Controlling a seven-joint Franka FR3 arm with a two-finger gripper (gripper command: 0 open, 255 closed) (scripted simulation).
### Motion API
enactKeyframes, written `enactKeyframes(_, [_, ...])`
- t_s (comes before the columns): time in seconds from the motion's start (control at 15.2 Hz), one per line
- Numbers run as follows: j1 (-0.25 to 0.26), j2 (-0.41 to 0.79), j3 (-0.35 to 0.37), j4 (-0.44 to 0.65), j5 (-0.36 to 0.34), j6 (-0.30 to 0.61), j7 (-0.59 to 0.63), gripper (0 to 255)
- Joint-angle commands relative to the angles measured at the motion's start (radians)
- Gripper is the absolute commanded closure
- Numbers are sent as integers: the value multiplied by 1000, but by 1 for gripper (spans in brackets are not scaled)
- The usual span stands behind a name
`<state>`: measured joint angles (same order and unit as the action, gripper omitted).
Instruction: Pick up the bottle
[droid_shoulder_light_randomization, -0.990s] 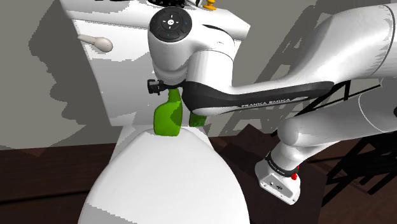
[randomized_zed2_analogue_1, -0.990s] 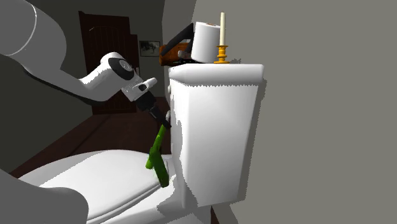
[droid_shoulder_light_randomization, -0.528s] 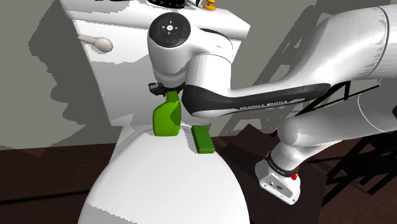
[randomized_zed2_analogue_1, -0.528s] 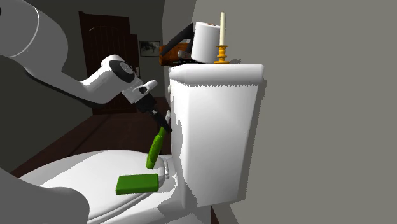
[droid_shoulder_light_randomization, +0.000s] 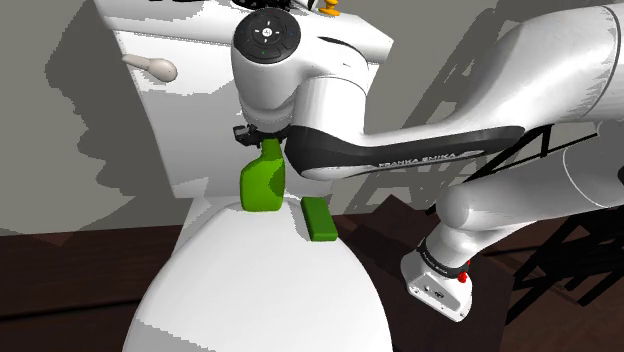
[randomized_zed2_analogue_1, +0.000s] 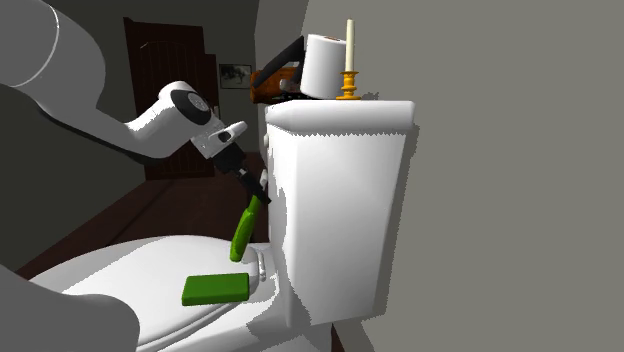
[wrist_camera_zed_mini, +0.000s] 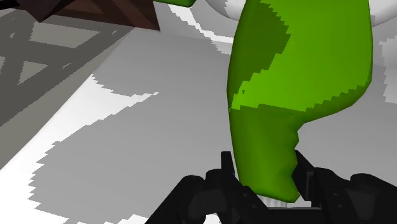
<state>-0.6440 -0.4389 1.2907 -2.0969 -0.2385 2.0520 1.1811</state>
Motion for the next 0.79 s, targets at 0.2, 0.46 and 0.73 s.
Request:
enactKeyframes(0.2, [21, -5, -40, 47, 7, -51, -34, 255])
enactKeyframes(0.46, [33, -9, -65, 88, 12, -94, -60, 255])
enactKeyframes(0.73, [39, -9, -84, 134, 15, -138, -84, 255])
